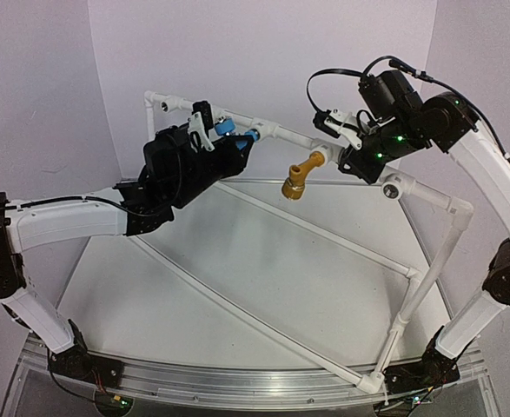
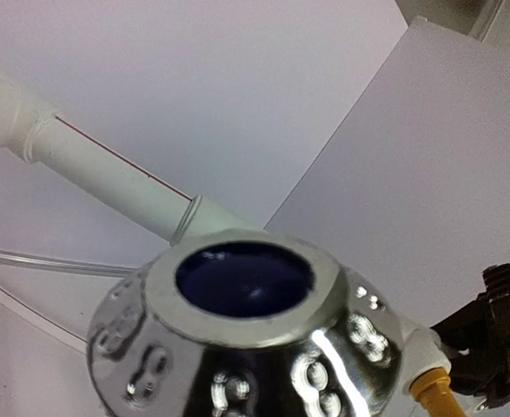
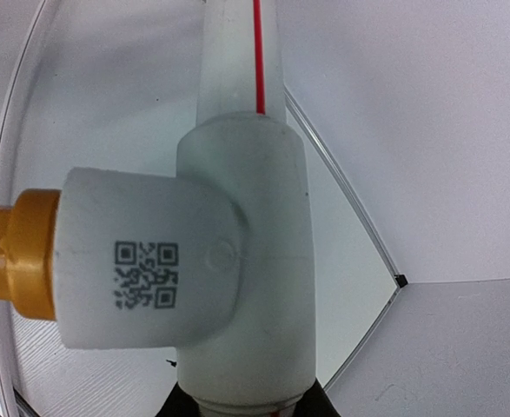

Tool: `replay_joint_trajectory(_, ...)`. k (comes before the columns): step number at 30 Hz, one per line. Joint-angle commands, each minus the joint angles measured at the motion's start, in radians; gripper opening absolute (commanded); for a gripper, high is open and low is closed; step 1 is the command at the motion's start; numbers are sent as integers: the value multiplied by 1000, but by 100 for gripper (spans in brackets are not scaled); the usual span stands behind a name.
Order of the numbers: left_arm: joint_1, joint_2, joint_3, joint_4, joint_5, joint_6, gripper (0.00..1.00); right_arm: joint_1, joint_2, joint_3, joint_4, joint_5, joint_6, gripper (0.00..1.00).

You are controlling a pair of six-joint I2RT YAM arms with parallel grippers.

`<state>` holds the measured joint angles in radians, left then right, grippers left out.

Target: Install the water faucets

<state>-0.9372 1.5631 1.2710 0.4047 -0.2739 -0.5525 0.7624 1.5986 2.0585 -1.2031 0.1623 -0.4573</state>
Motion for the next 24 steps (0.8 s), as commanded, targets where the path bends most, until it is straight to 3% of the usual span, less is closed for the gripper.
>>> replay_joint_trajectory(1, 33, 80, -24, 163, -15, -233, 0, 44, -18, -27, -25, -148, 46, 0)
replay_joint_trajectory(6, 34, 94, 29, 120, 41, -79, 0, 44, -20, -31, -23, -149, 42, 0)
replay_joint_trajectory(13, 32, 133, 95, -24, 138, 424, 0, 45, -21, -34, -21, -149, 39, 0)
replay_joint_trajectory(24, 34, 168, 143, -213, 178, 1063, 0, 44, -28, -44, -21, -144, 40, 0)
